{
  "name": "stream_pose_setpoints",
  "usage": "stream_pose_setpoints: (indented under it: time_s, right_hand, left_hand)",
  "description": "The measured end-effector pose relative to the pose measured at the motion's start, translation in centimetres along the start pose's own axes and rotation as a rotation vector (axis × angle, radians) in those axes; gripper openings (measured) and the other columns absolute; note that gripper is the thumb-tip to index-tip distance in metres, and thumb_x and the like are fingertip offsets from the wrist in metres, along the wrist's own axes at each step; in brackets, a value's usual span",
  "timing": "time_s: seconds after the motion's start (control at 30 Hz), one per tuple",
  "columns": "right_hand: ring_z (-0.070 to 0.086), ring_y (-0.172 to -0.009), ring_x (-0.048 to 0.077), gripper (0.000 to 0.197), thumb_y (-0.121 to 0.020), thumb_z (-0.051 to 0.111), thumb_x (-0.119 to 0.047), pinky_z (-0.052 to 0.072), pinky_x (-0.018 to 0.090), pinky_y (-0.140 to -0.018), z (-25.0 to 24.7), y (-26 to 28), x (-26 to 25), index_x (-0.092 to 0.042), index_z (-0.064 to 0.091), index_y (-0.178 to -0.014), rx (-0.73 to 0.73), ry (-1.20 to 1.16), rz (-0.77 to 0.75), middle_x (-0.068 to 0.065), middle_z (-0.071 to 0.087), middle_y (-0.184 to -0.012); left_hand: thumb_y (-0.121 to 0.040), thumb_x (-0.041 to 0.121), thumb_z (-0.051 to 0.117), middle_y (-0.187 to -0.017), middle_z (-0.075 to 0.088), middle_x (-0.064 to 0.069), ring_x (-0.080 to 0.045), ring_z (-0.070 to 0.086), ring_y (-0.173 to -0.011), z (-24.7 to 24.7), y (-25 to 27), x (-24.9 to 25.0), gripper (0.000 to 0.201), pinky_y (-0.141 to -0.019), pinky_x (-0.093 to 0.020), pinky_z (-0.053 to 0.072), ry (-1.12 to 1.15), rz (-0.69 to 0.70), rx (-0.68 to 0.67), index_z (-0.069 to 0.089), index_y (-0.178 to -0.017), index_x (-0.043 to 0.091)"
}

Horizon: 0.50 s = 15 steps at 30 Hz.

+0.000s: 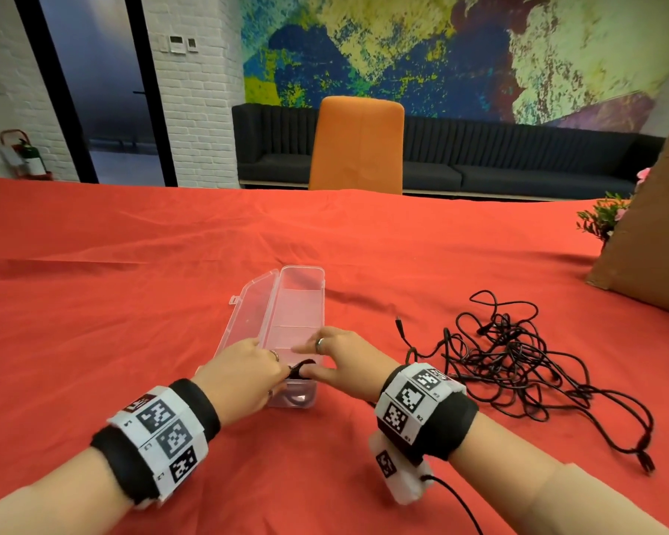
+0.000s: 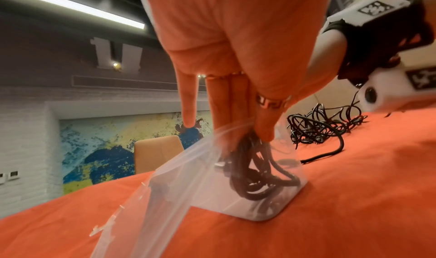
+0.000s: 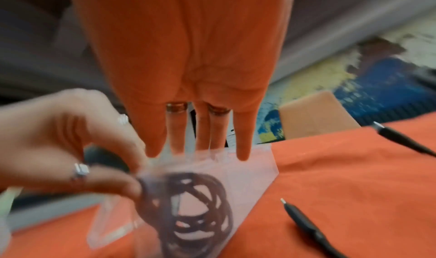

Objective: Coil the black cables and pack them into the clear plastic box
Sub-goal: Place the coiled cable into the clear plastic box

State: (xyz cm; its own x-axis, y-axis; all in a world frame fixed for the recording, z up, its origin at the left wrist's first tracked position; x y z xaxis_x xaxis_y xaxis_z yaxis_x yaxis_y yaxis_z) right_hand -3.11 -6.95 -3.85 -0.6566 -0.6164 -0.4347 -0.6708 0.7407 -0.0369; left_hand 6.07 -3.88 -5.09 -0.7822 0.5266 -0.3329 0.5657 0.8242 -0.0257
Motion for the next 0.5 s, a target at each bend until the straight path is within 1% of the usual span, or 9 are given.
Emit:
stream_pose_setpoints:
  time_s: [0.13, 0.23, 0.3, 0.33, 0.37, 0.4, 0.43, 0.47, 0.5]
  right_hand:
    - [0.053, -0.113, 0.015, 0.039, -0.09, 0.056, -0.028, 0.033, 0.016, -0.091, -4.1, 2.5, 0.3, -0.022, 0.053, -0.129, 0.169, -0.063, 0.019, 0.005, 0.058, -0.12]
    - [0.059, -0.106, 0.013, 0.035, -0.089, 0.058, -0.03, 0.04, 0.021, -0.089, -7.8, 5.3, 2.9, -0.026, 0.056, -0.124, 0.23, -0.093, 0.137, 0.0, 0.062, -0.116]
    - [0.061, -0.102, 0.013, 0.03, -0.089, 0.057, -0.029, 0.044, 0.025, -0.089, -10.6, 8.0, 6.0, -0.027, 0.058, -0.119, 0.294, -0.103, 0.261, -0.002, 0.064, -0.112]
    - [0.062, -0.099, 0.014, 0.027, -0.089, 0.057, -0.028, 0.045, 0.026, -0.087, -12.1, 9.6, 7.9, -0.026, 0.06, -0.116, 0.337, -0.117, 0.33, -0.001, 0.064, -0.109]
    - [0.062, -0.098, 0.016, 0.024, -0.09, 0.057, -0.026, 0.046, 0.027, -0.086, -13.6, 11.4, 10.1, -0.025, 0.061, -0.113, 0.389, -0.131, 0.401, 0.001, 0.065, -0.108]
    - [0.061, -0.097, 0.018, 0.021, -0.09, 0.057, -0.024, 0.046, 0.029, -0.086, -15.1, 13.1, 12.2, -0.023, 0.062, -0.11, 0.445, -0.138, 0.469, 0.004, 0.066, -0.107]
    - [0.06, -0.096, 0.02, 0.019, -0.089, 0.057, -0.022, 0.046, 0.031, -0.088, -16.4, 14.8, 14.3, -0.022, 0.062, -0.107, 0.495, -0.125, 0.538, 0.008, 0.066, -0.108]
    - [0.058, -0.095, 0.021, 0.018, -0.089, 0.057, -0.022, 0.044, 0.033, -0.089, -17.3, 16.3, 16.4, -0.021, 0.061, -0.106, 0.521, -0.093, 0.607, 0.011, 0.066, -0.109]
    - [0.057, -0.095, 0.022, 0.019, -0.089, 0.057, -0.023, 0.042, 0.033, -0.089, -17.6, 17.4, 18.4, -0.019, 0.06, -0.108, 0.506, -0.051, 0.682, 0.013, 0.065, -0.112]
  left_hand:
    - [-0.021, 0.012, 0.078, -0.037, 0.052, 0.004, -0.011, 0.051, -0.033, 0.6, 0.3, -0.6, 0.034, -0.044, -0.014, 0.045, -0.045, -0.059, -0.016, 0.054, -0.043, 0.023]
    - [-0.015, 0.007, 0.08, -0.036, 0.052, 0.001, -0.012, 0.051, -0.031, 1.1, 0.5, -1.5, 0.039, -0.044, -0.014, 0.045, -0.033, -0.12, -0.026, 0.054, -0.04, 0.021]
    - [-0.017, 0.009, 0.085, -0.039, 0.053, 0.0, -0.013, 0.055, -0.035, 0.3, 0.6, -1.2, 0.04, -0.044, -0.02, 0.047, -0.036, -0.161, -0.019, 0.055, -0.04, 0.022]
    - [-0.027, 0.012, 0.088, -0.047, 0.058, -0.001, -0.014, 0.061, -0.044, -0.4, 0.5, -0.8, 0.036, -0.05, -0.025, 0.049, -0.066, -0.176, -0.04, 0.06, -0.047, 0.022]
    - [-0.048, 0.017, 0.085, -0.065, 0.065, -0.003, -0.015, 0.067, -0.064, -1.0, 0.6, -0.4, 0.024, -0.063, -0.031, 0.051, -0.081, -0.215, -0.108, 0.067, -0.063, 0.023]
    - [-0.073, 0.017, 0.071, -0.09, 0.067, -0.002, -0.017, 0.066, -0.089, -1.4, 0.6, -0.2, 0.014, -0.079, -0.033, 0.047, -0.089, -0.255, -0.143, 0.068, -0.085, 0.023]
    - [-0.087, 0.012, 0.052, -0.109, 0.062, -0.001, -0.019, 0.058, -0.108, -1.1, 0.6, -0.2, 0.022, -0.089, -0.033, 0.04, -0.125, -0.288, -0.162, 0.063, -0.103, 0.022]
    - [-0.091, 0.008, 0.041, -0.119, 0.057, 0.001, -0.02, 0.051, -0.117, -0.9, 0.5, 0.1, 0.03, -0.093, -0.033, 0.036, -0.158, -0.292, -0.19, 0.058, -0.112, 0.021]
    - [-0.092, 0.005, 0.037, -0.123, 0.055, 0.001, -0.02, 0.048, -0.12, -0.9, 0.2, 0.4, 0.033, -0.093, -0.033, 0.035, -0.176, -0.31, -0.21, 0.056, -0.116, 0.02]
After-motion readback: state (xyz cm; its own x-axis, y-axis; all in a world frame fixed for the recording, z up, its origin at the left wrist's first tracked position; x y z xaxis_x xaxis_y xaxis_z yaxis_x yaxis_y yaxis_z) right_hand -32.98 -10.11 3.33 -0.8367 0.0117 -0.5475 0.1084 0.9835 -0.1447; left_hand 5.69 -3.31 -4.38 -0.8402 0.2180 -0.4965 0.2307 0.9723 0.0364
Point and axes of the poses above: each hand's wrist, its own y-axis away from the middle knuckle, its own z-axis out of the palm, x = y × z, the point moved 7 cm from there along -y, towards the middle knuckle
